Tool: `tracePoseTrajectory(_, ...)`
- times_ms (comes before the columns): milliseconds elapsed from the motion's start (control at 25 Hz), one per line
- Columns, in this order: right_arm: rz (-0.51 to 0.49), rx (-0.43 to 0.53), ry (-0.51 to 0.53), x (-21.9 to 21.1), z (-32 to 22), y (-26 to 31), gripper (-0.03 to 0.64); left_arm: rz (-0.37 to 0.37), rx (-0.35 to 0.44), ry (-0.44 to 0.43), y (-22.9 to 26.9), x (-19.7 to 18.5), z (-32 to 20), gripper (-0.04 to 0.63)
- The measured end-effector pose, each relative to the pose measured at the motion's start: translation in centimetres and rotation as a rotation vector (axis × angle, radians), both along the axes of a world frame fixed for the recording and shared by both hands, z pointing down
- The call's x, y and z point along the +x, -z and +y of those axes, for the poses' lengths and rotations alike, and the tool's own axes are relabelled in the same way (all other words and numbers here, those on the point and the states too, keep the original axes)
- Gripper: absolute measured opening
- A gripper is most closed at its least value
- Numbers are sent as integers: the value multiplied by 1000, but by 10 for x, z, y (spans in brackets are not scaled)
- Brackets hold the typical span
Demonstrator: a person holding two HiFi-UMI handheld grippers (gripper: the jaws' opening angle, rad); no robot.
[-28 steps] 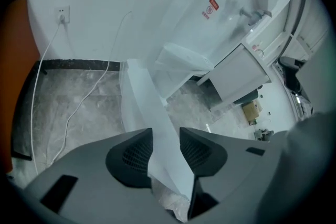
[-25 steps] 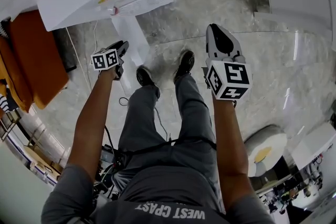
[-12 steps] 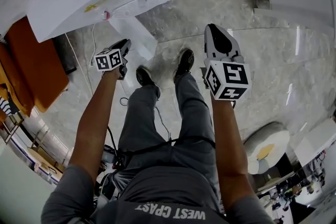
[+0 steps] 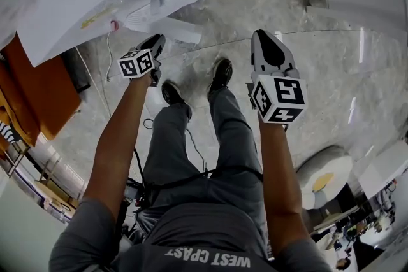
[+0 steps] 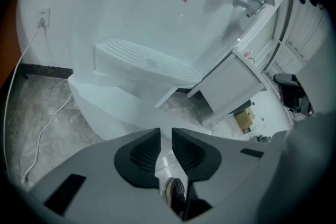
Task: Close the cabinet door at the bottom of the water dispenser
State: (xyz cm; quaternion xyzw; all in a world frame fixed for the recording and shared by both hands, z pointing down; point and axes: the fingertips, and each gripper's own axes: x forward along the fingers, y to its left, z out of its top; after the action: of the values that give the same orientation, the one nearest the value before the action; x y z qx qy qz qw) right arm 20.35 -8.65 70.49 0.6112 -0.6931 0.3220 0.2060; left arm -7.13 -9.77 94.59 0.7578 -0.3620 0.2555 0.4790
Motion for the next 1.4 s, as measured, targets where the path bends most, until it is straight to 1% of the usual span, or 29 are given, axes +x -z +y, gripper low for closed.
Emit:
tracePoseTrajectory(200,-4,1,-4,8,-3,-2,31,-17,31,-5,0,17,-22,77)
tracePoseTrajectory(480,-8,-3,-11,21,-5,-7,31,-43,72,22,-1,31,-44,75)
tracePoseTrajectory(600,-6,-9,-13,28,-4,-11,31,-57,71,36,-6,37,-50,77)
tracePoseTrajectory(840,0,-16,-15,40,-2,-18,31,-58,70,79,-16,44,-57,77)
tracePoseTrajectory(1160,-5,-21,-11,43,-3,-22,31,-61,92,99,-15,48,-69,77)
tracePoseTrajectory(1400,-6,-24,-9,41,-4,-25,31,-59,123,126,-12,48,-79,77)
